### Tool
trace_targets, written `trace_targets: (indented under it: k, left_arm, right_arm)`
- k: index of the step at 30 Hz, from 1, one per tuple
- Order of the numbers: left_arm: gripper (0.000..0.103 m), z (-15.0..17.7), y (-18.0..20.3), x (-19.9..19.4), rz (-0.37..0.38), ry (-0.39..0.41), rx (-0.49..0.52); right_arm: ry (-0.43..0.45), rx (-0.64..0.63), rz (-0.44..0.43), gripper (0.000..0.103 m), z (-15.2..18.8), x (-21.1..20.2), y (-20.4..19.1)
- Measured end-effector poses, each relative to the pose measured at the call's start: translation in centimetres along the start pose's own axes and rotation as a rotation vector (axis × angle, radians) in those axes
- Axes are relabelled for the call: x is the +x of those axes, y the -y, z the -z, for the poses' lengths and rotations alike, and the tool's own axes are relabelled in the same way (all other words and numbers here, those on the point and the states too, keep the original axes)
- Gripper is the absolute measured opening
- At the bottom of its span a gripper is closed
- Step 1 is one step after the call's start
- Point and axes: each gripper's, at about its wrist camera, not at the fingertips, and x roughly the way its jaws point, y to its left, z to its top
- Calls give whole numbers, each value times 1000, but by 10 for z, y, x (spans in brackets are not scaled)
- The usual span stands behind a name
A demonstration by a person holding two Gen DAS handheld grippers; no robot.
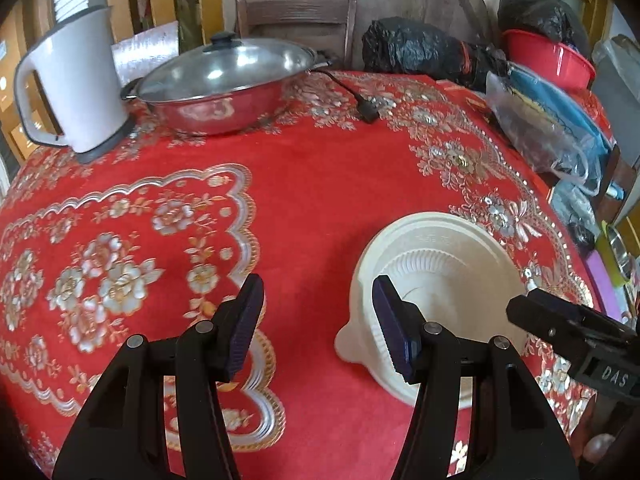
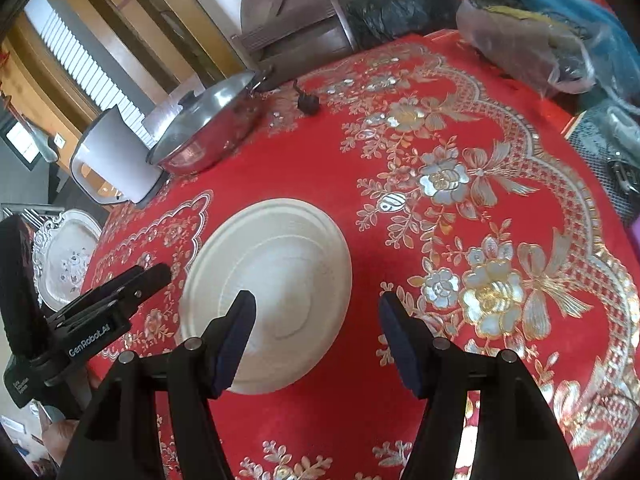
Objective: Organize plates and bowls
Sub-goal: 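Close the left gripper on the cream plastic bowl's rim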
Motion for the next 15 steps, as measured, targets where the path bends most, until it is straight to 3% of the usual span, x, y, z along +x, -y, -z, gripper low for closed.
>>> trace_targets:
  k: [3,5,7,9,15]
  left_arm:
    - [57,1,7,17,15,-46,22]
    - [54,4,9,25,4,-72,34]
    - [22,7,12,32,20,-113,52]
    - [22,9,14,33,8,-122,74]
    - [22,10,-4,20,-7,-104,65]
  right_arm:
    - [-3,-8,-16,61,0,8,1]
    - [-18,-12,-19,50,3,15,2]
    - [-31,-18,-26,39,6,21,1]
    - [-38,-27,-39,26,9,25,-1]
    - [-40,-81,-37,26,12,22,-20]
